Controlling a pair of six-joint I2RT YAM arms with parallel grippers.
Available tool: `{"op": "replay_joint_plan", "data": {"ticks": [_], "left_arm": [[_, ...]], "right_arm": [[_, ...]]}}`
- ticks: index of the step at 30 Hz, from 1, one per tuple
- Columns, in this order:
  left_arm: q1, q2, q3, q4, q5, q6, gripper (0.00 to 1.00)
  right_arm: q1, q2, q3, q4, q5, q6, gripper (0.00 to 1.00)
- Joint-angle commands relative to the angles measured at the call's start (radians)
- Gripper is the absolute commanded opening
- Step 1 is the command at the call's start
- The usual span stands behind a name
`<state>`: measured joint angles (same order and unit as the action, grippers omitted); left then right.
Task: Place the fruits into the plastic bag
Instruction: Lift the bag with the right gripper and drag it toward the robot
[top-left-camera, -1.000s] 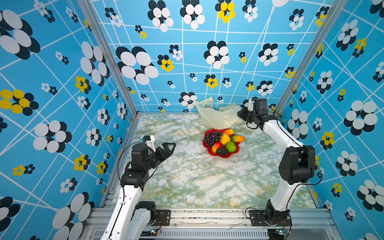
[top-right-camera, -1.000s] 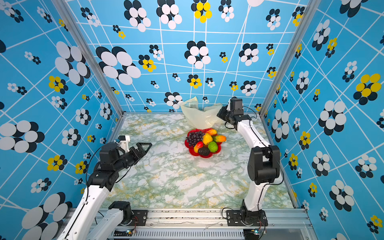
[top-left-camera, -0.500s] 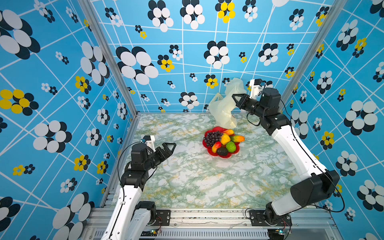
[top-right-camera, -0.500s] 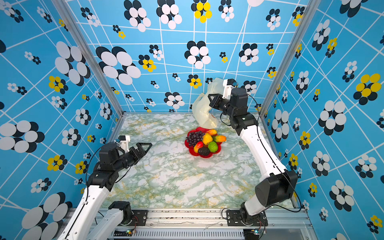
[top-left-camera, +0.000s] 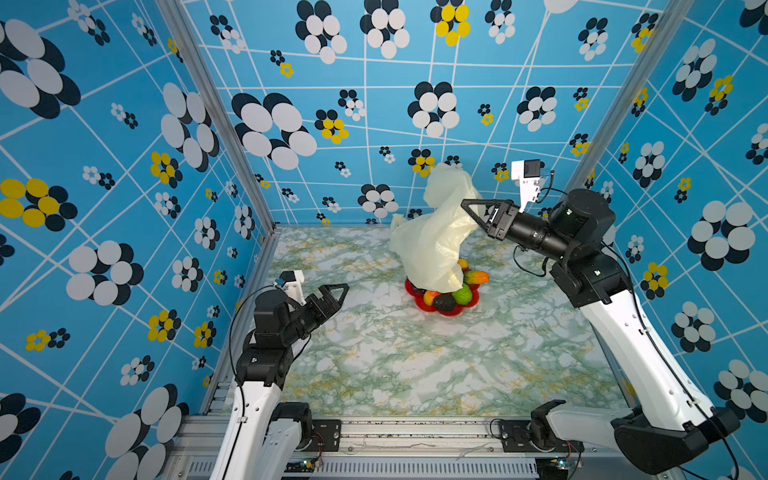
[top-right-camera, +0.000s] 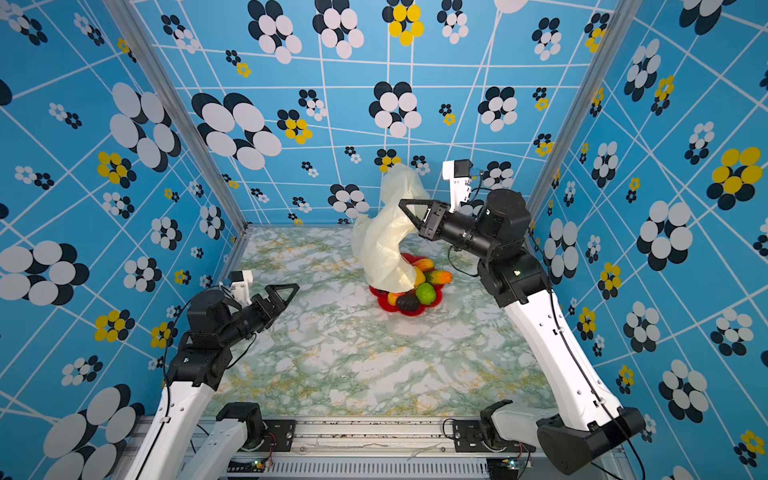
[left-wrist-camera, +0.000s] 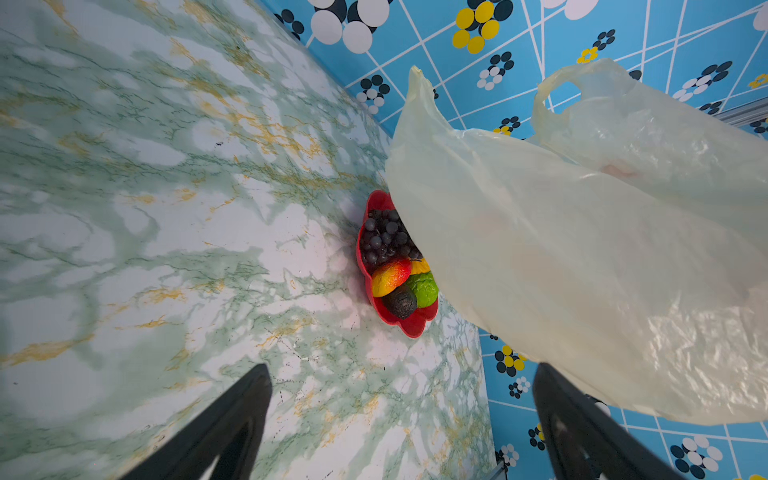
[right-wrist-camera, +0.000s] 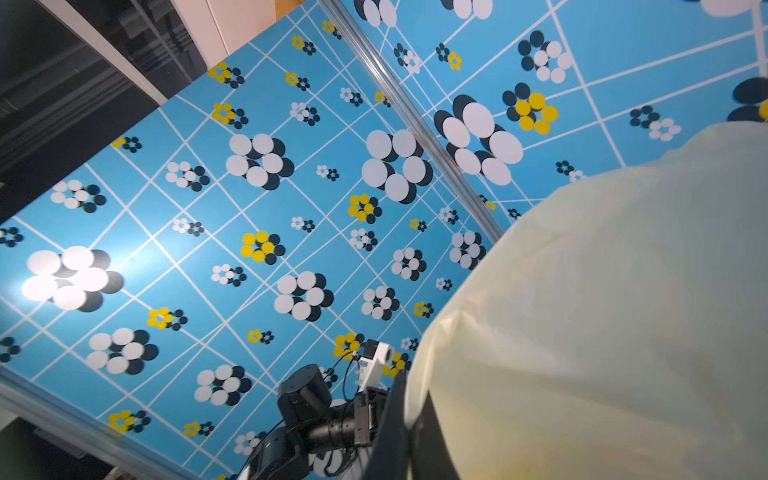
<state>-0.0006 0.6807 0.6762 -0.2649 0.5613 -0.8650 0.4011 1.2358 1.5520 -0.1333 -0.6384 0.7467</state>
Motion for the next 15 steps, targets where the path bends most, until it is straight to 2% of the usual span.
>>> {"op": "replay_joint_plan", "data": {"ticks": [1, 5, 9, 12, 15], "left_arm": [[0.012, -0.023, 0.047, -0.021, 0.008, 0.000, 0.99], [0.014, -0.055, 0.104, -0.113, -0.054, 0.057, 0.99], [0.016, -0.103, 0.136, -0.158, -0.094, 0.078, 0.99], [0.016, -0.123, 0.153, -0.205, -0.119, 0.113, 0.99], [0.016, -0.115, 0.158, -0.239, -0.131, 0.132, 0.99]], "right_arm": [[0.040, 0.007, -0.034, 0.091, -0.166, 0.146, 0.00], [0.164, 0.025, -0.058, 0.100, -0.219, 0.141, 0.00], [0.180, 0.012, -0.141, 0.110, -0.262, 0.164, 0.00], [0.149, -0.013, -0.167, -0.119, -0.253, 0.021, 0.00], [0.059, -0.032, -0.231, -0.318, -0.203, -0.069, 0.00]]}}
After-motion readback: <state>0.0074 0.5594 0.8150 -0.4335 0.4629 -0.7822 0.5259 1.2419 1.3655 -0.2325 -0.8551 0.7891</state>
